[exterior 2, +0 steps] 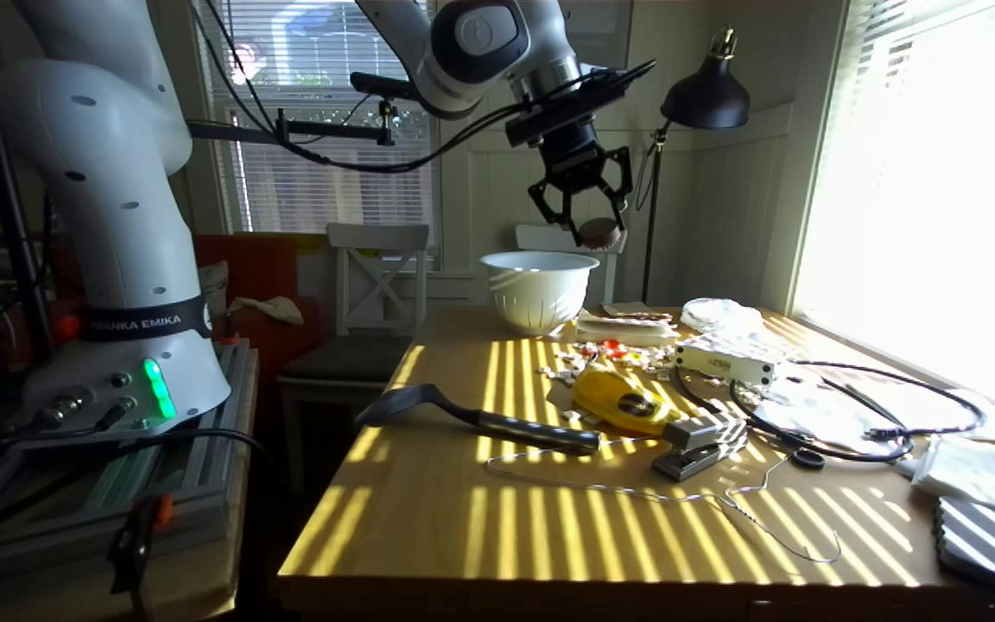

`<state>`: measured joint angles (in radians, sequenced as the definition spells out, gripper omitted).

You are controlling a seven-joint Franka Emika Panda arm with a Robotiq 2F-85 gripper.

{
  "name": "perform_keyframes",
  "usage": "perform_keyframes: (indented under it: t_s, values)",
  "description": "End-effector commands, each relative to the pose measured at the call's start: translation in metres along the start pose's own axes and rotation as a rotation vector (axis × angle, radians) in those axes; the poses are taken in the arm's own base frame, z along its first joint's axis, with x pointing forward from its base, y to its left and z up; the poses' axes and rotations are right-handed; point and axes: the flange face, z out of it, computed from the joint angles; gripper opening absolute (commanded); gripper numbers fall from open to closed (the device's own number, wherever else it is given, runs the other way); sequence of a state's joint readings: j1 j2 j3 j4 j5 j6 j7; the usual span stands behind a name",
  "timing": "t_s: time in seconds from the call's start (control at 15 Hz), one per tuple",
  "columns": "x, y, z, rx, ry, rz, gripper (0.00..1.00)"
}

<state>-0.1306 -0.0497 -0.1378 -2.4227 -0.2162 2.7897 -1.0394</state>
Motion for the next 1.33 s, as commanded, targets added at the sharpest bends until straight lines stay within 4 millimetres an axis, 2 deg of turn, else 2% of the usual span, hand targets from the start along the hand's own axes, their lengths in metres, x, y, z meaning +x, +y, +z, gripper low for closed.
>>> perform_keyframes:
  t_s: [0.0, 0.07, 0.13, 0.2, 0.33, 0.4, 0.67, 0.73, 0.8, 1.0, 1.27]
  values:
    - [0.0, -0.002, 0.0, 0.001, -0.001, 0.001, 0.6]
    - [-0.001, -0.003, 0.001, 0.003, -0.001, 0.001, 0.6]
    - [0.001, -0.004, 0.006, -0.015, 0.019, 0.037, 0.35]
    - [0.011, 0.001, 0.008, -0.036, 0.044, 0.063, 0.35]
    - [0.061, 0.009, 0.01, -0.062, 0.12, 0.05, 0.35]
    - [0.096, 0.006, 0.008, -0.048, 0.154, 0.005, 0.35]
    - [0.214, -0.018, 0.015, 0.083, 0.308, -0.156, 0.35]
    - [0.241, -0.022, 0.019, 0.127, 0.343, -0.191, 0.35]
    - [0.261, -0.025, 0.025, 0.16, 0.371, -0.235, 0.35]
    - [0.295, -0.015, 0.051, 0.214, 0.48, -0.358, 0.35]
    - [0.311, -0.003, 0.097, 0.39, 0.555, -0.454, 0.35]
